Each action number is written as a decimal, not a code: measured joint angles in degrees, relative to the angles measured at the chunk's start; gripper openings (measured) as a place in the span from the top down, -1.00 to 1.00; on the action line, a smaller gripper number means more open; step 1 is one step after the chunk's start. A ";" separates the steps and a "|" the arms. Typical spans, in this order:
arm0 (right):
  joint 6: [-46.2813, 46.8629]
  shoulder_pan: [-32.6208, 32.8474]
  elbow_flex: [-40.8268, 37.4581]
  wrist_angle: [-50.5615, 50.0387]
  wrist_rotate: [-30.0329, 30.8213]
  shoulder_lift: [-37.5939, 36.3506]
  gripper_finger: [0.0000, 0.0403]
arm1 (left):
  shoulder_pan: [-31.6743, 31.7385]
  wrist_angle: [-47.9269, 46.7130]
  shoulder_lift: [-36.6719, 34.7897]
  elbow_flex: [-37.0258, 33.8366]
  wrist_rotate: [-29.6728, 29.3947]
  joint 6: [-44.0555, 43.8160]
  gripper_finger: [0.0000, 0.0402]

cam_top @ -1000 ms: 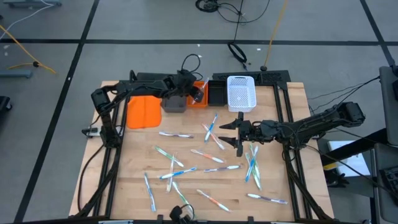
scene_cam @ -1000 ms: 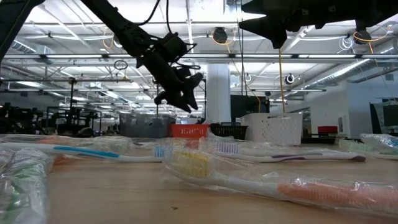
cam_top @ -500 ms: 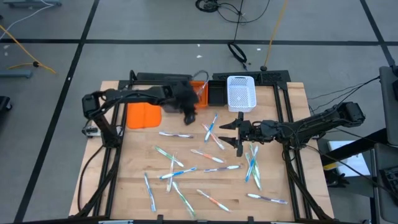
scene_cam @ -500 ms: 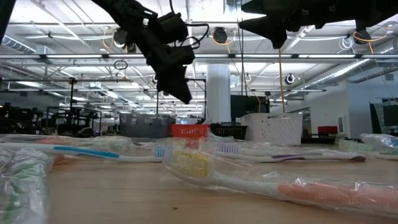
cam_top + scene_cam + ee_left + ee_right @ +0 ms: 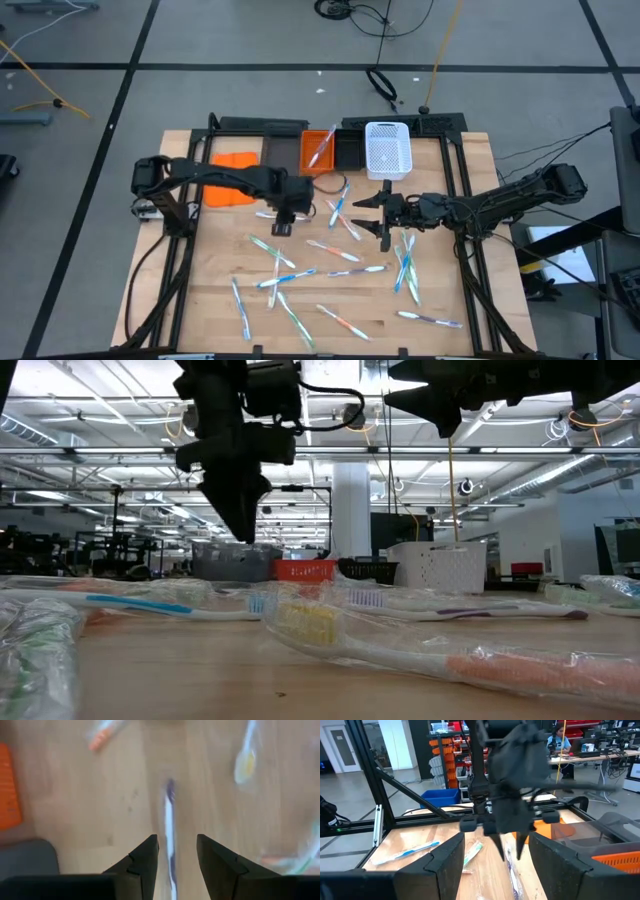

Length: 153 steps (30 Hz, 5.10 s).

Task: Pick & Place Toothbrushes
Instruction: Put the violet toothbrush into the orange bin

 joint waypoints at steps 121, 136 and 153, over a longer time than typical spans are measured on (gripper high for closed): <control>-6.45 0.02 0.00 20.59 -1.75 5.44 -0.05 | -9.43 74.35 -10.92 -16.00 -1.45 -9.94 0.98; -10.05 0.02 7.49 24.02 -4.72 13.11 -0.05 | -9.43 75.27 -10.94 -16.00 -2.57 -10.00 0.98; -10.58 0.02 8.66 25.27 -4.61 13.77 0.16 | -9.45 75.62 -10.94 -16.00 -2.59 -10.62 0.98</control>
